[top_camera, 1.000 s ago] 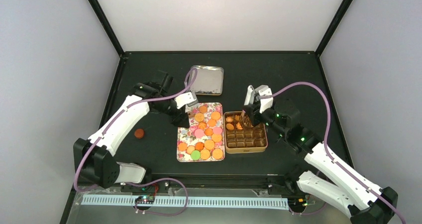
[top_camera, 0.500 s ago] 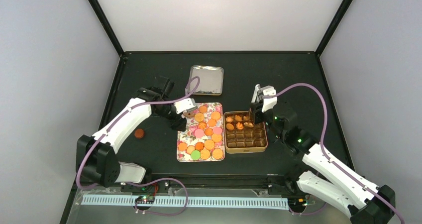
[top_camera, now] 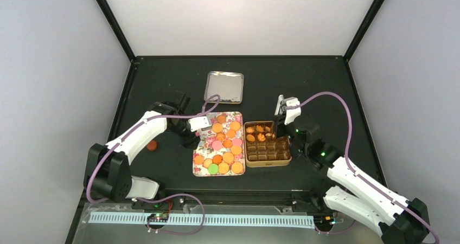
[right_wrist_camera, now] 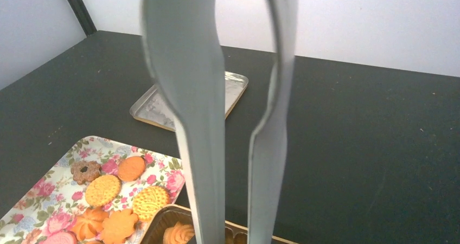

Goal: Pack the cookies
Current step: Adjust the fake cookies in the empty pocket of the box.

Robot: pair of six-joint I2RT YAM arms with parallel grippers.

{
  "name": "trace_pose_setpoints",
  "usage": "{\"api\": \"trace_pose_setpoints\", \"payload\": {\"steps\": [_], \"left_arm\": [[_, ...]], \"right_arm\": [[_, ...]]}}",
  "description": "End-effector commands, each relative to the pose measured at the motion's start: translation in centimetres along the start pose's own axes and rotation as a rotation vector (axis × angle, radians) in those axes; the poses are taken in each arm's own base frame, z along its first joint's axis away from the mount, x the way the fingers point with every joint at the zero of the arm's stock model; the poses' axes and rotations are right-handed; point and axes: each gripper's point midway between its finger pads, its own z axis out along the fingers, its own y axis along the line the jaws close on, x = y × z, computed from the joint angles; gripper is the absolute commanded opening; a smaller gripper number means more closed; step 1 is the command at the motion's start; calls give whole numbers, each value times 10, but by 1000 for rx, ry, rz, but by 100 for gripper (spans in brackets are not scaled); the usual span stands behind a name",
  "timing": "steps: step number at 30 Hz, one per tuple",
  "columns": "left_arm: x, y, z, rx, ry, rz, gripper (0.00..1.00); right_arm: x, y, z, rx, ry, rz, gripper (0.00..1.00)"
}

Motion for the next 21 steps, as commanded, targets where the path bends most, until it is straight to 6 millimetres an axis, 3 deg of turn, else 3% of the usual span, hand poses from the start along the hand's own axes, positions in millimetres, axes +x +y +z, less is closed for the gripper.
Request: {"api": "trace_pose_setpoints", "payload": {"steps": [1, 7, 17, 21], "left_arm": [[2, 6, 2, -24, 8, 43, 66], [2, 6, 1, -26, 8, 53, 66], [1, 6, -1, -34, 3, 67, 66], [-1, 7, -2, -32, -3, 65, 66]], "right_arm": [[-9, -9, 2, 53, -58, 36, 23], [-11, -10, 6, 66, -47, 13, 22], [6, -9, 12, 69, 22, 1, 19], [-3, -11, 11, 78, -1, 6, 19]]}}
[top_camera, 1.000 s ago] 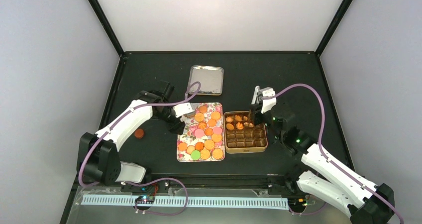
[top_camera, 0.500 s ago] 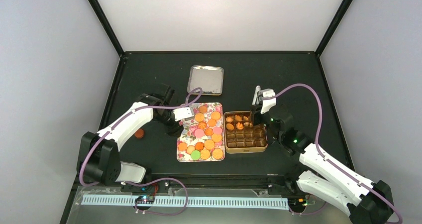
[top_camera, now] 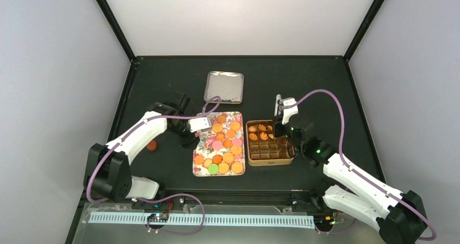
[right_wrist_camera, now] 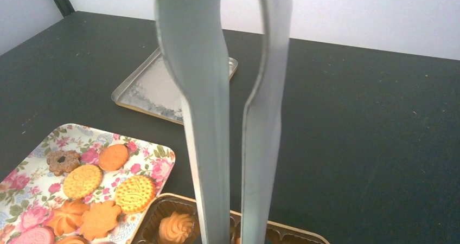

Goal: Pack the cookies
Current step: Adjust the fake cookies in the empty pocket of the box.

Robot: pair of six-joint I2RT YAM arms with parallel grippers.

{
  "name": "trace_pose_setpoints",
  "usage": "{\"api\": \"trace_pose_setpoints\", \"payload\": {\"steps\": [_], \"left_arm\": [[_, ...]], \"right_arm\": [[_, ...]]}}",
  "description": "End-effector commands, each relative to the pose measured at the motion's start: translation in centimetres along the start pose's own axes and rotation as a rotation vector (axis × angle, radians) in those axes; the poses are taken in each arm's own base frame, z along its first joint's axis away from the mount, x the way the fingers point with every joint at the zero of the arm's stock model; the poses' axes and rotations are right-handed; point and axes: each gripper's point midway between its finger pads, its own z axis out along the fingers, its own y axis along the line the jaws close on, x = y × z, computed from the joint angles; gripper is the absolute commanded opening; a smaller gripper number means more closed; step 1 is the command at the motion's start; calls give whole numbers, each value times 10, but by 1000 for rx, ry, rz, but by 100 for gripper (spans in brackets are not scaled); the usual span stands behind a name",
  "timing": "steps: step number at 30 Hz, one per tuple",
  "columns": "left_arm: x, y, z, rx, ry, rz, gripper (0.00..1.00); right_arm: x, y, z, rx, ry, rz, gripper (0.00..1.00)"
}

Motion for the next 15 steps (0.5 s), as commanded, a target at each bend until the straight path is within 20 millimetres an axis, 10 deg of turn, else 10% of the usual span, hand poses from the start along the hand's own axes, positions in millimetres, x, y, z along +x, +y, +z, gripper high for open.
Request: {"api": "trace_pose_setpoints", "payload": {"steps": [1, 15], "left_arm": [[-5, 5, -4, -21, -19, 26, 66], [-6, 2, -4, -1, -36, 3, 67]], "right_arm": [[-24, -5, -5, 34, -61, 13, 19], [-101, 45, -25, -190, -188, -2, 25]]}}
